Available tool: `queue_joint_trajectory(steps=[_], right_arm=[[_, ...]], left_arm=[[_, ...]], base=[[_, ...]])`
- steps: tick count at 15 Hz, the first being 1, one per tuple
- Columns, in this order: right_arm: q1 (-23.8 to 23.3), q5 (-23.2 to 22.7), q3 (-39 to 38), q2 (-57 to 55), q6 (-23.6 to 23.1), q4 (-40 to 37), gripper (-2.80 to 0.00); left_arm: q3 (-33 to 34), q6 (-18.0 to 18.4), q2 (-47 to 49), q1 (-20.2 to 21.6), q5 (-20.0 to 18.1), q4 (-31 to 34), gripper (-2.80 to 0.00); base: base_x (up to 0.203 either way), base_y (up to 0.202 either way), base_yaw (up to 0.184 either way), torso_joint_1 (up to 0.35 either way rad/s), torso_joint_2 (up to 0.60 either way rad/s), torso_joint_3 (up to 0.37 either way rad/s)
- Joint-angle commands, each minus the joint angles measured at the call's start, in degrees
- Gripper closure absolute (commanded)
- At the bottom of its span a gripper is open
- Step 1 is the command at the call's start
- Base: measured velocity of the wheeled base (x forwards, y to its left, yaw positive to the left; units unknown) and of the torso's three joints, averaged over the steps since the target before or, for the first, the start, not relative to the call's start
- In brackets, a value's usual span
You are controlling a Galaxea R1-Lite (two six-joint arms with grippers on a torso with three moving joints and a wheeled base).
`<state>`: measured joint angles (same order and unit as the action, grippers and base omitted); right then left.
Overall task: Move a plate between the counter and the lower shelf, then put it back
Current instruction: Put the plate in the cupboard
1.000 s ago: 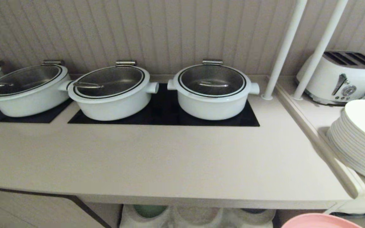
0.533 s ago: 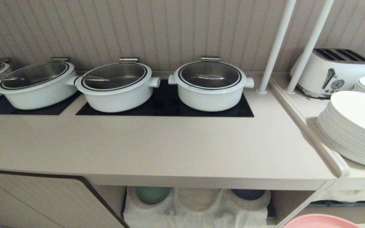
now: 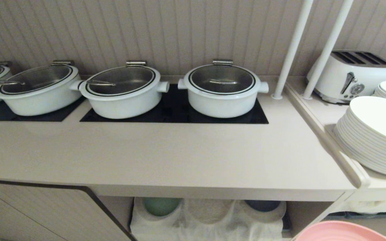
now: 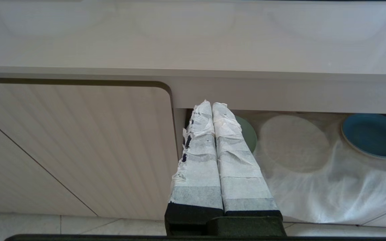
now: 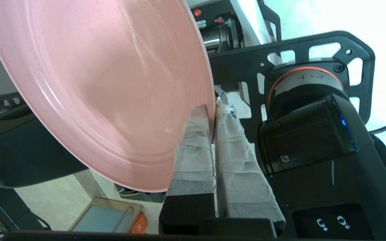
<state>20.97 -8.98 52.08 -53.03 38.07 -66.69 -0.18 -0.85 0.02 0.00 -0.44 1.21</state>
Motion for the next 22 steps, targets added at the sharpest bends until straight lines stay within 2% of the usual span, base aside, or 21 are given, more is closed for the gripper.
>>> queue_joint_trajectory(steps=[1,22], right_arm=[[-0.05,-0.16,0.65,-0.06,0.17,-0.36,0.0],[-0.05,-1.39,0.04,-0.5,0.6,0.16,0.0]], left_arm=[[0.01,-0.03,-0.02,0.0,0.0,0.02,0.0],[0.01,-0.02,-0.02,0.0,0.0,0.02,0.0]], base=[[0.0,0.0,0.0,0.0,0.0,0.0],[0.0,0.0,0.0,0.0,0.0,0.0]])
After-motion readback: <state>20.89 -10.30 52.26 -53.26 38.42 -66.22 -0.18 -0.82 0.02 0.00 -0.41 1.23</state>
